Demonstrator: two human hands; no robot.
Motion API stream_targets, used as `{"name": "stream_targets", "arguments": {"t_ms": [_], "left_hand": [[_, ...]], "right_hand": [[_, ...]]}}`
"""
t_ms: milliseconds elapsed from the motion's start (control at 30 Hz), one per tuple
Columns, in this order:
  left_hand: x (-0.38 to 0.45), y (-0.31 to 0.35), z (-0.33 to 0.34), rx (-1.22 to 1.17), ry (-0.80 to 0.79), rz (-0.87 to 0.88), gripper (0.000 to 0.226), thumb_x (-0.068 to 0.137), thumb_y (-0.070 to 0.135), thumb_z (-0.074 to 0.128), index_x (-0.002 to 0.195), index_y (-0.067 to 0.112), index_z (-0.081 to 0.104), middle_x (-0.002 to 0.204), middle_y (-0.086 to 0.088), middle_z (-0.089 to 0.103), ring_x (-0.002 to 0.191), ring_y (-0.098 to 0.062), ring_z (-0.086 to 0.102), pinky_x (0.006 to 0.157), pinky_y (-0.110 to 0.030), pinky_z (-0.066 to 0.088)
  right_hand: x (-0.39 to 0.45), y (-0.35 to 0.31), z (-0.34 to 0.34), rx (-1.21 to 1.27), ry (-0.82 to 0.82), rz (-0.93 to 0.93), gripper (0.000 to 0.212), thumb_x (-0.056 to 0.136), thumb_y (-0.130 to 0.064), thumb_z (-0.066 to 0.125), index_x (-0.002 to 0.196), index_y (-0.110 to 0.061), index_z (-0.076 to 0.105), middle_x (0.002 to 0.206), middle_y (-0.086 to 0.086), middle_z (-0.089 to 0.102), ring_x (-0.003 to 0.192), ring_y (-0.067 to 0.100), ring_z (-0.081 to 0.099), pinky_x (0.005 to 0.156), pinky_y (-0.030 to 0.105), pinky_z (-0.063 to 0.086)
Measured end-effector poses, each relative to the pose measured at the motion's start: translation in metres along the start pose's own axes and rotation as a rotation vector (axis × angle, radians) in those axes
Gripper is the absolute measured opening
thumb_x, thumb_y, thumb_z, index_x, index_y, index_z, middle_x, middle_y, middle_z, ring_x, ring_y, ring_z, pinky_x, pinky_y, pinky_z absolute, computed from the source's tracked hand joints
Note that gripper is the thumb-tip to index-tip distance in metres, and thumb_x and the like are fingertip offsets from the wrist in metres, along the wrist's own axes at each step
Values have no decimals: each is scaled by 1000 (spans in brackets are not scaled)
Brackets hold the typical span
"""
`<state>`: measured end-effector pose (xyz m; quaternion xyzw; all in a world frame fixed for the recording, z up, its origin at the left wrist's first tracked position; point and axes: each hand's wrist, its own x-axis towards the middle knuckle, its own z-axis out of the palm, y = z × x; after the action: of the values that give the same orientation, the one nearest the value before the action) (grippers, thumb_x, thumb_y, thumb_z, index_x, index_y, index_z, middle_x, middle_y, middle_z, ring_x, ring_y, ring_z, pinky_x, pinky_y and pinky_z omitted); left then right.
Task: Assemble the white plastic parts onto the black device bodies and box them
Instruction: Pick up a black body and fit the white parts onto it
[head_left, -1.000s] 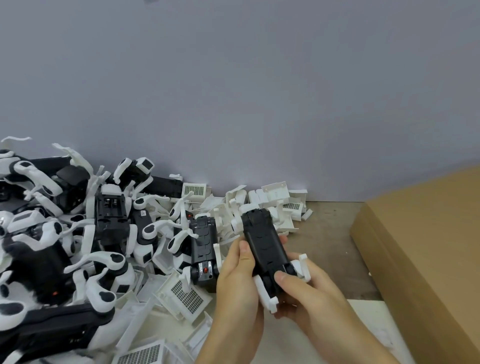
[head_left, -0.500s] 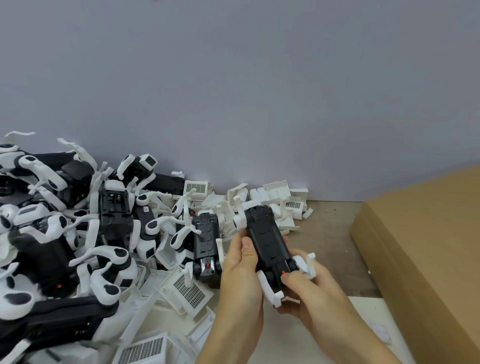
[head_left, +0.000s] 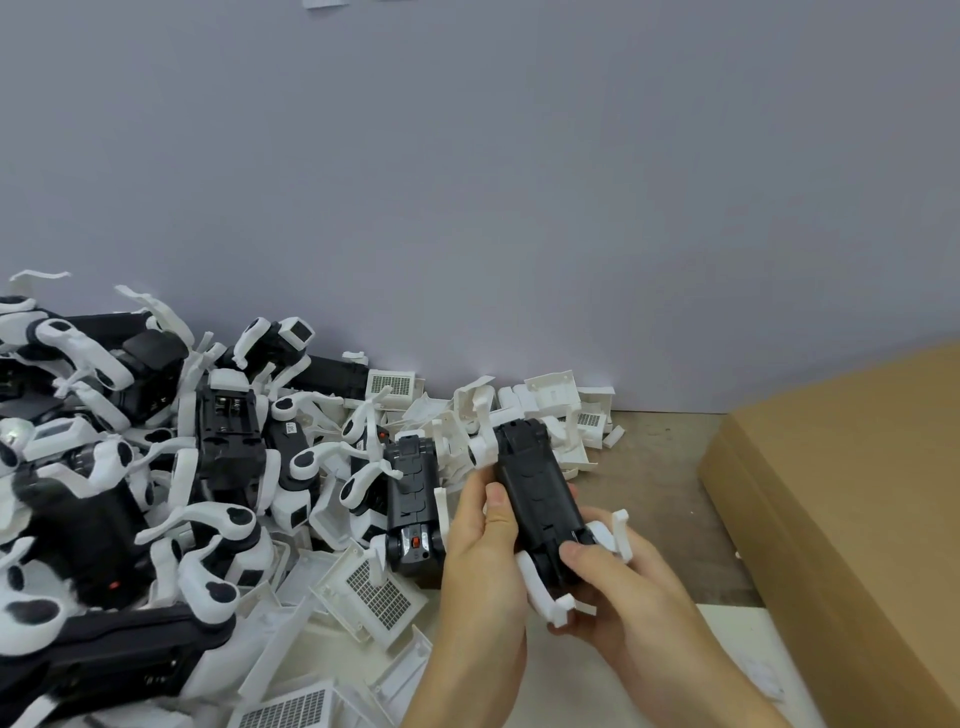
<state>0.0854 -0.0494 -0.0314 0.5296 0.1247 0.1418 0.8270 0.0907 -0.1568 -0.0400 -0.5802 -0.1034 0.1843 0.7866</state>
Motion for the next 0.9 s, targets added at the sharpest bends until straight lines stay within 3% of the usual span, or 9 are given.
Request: {"name": "stream_targets", "arguments": {"t_ms": [333, 600, 700, 833, 900], "left_hand": [[1, -1, -2, 14, -8, -5, 33, 107, 27, 38, 107, 25, 71, 106, -20, 74, 107, -45, 67, 100, -66, 47], [-1, 0, -2, 39, -25, 38, 35, 107, 27, 38, 95, 31, 71, 110, -25, 70, 110, -50, 62, 100, -69, 43], [0, -2, -3, 46, -33, 43, 36, 108, 27, 38, 91, 30, 70, 108, -26, 69, 108, -51, 62, 100, -70, 43], [-1, -1, -2, 42, -41, 61, 41, 107, 27, 39, 85, 39, 72, 106, -20, 72, 109, -46, 63, 102, -62, 47], [-1, -2, -2, 29, -40, 54, 40, 107, 26, 39, 87, 38, 72, 108, -22, 71, 110, -48, 63, 101, -66, 45]], "right_hand": [[-1, 1, -4, -15, -70, -17, 31, 63, -25, 61, 89, -31, 76, 79, 2, 68, 65, 11, 60, 60, 27, 51], [-1, 0, 1, -131, 54, -9, 28, 69, -32, 52, 85, -39, 73, 71, 1, 63, 57, 8, 52, 62, 30, 50], [-1, -1, 2, -102, 74, 4, 28, 67, -32, 53, 85, -33, 74, 65, 1, 58, 55, 11, 48, 59, 30, 48], [-1, 1, 0, -68, 87, 20, 30, 68, -36, 63, 93, -24, 75, 74, 4, 66, 58, 13, 55, 57, 31, 48], [0, 2, 1, -47, 84, 21, 27, 67, -33, 65, 89, -26, 77, 75, 5, 66, 58, 13, 55, 57, 30, 49]]}}
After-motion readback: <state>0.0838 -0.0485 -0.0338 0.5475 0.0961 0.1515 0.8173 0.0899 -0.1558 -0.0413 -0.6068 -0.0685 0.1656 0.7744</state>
